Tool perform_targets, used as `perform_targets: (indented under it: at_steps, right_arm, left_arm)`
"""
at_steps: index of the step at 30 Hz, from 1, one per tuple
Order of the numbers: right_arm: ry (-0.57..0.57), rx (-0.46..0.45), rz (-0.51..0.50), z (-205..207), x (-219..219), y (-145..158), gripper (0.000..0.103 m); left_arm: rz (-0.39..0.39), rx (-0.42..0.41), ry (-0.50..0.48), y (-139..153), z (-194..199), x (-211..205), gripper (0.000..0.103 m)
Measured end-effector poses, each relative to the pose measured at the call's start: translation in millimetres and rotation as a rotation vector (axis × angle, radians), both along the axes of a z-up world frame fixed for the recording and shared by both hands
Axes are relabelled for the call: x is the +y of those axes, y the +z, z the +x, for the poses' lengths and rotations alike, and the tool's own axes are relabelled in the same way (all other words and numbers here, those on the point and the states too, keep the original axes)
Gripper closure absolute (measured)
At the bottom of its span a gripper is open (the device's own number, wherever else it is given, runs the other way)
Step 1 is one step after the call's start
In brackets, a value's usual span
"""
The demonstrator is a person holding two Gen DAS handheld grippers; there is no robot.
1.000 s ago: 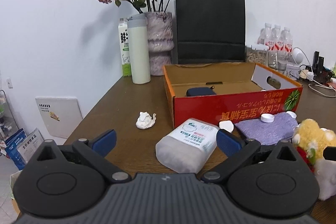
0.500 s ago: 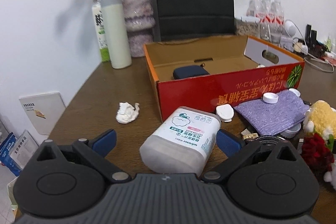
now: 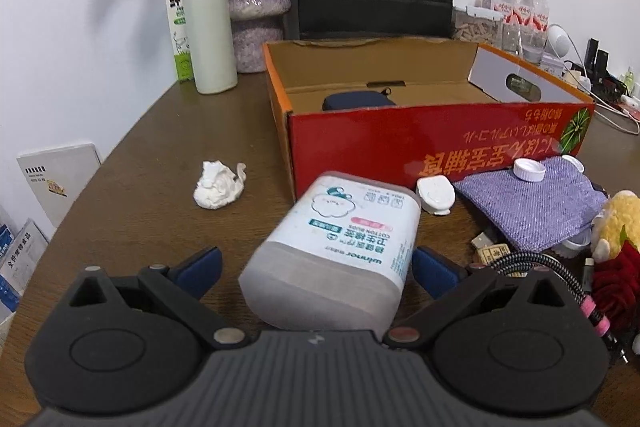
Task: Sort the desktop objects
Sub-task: 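Grasp the white cotton-swab container with the left tool while the right tool grasps the plush sheep, then carry the container and plush sheep into the red box, then open both tools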
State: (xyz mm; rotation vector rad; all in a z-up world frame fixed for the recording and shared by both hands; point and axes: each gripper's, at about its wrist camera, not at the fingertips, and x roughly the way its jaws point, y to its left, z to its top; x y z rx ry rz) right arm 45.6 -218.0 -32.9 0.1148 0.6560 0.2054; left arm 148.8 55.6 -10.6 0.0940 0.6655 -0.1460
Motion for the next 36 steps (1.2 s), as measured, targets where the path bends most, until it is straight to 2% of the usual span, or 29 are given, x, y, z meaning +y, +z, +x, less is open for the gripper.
perform_targets:
  at_steps: [6,8,10,17,29,36]
  right_arm:
    - [0.0,-0.028,-0.018,-4,4,1,0.032]
    - [-0.002,-0.041,-0.031,-6,5,1,0.032]
    - [-0.003,-0.054,-0.046,-8,8,1,0.032]
    - [-0.013,-0.088,-0.051,-16,8,4,0.035]
    - [-0.038,-0.174,0.005,-31,-3,16,0.039]
    - [-0.047,-0.225,0.013,-38,-10,31,0.039]
  left_arm:
    - [-0.015,0.009,-0.023,-3,-1,-2,0.002]
    - [-0.025,0.014,-0.025,-3,-1,-1,0.016]
    - [-0.023,0.001,-0.021,-2,-3,-2,0.023]
    - [-0.015,-0.037,-0.008,3,-19,-10,0.034]
    - [-0.076,-0.094,0.042,15,-51,-15,0.036]
    - [-0.081,-0.169,0.05,33,-68,-21,0.036]
